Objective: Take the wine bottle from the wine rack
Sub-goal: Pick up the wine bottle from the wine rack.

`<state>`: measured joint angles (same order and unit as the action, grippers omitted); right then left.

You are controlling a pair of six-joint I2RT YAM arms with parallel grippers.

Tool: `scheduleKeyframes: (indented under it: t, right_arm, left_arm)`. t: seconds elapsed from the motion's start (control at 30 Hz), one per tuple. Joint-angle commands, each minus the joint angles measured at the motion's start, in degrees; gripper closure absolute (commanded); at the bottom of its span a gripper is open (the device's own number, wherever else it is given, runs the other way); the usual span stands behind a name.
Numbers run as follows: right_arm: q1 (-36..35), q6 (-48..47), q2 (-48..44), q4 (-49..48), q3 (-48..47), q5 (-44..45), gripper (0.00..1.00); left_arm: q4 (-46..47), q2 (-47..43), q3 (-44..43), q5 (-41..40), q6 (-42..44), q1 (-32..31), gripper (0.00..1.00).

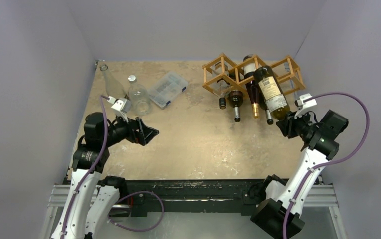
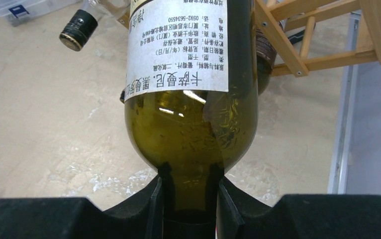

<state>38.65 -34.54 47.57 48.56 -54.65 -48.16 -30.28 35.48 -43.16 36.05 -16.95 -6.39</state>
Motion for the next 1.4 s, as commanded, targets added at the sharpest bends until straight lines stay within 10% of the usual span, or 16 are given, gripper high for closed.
scheduleKeyframes:
  t: [0.0,0.7,1.37]
  right_arm:
    - [-0.07,-2.06,-0.29,-3.66,-4.58,-9.68,1.0]
    - [-18.99,-5.92,4.29,2.08,-8.16,-11.52,1.0]
    - [-33.43,-32.46,13.22,20.59,-7.68,-5.97,1.0]
  left_arm:
    - [4.09,0.17,0.61,3.09,-0.35,0.42,0.0]
    - [11.15,0.13,3.01,10.1,-2.38,0.36,0.0]
    - [22.54,4.13,5.02,15.13,-9.74,-1.92,0.0]
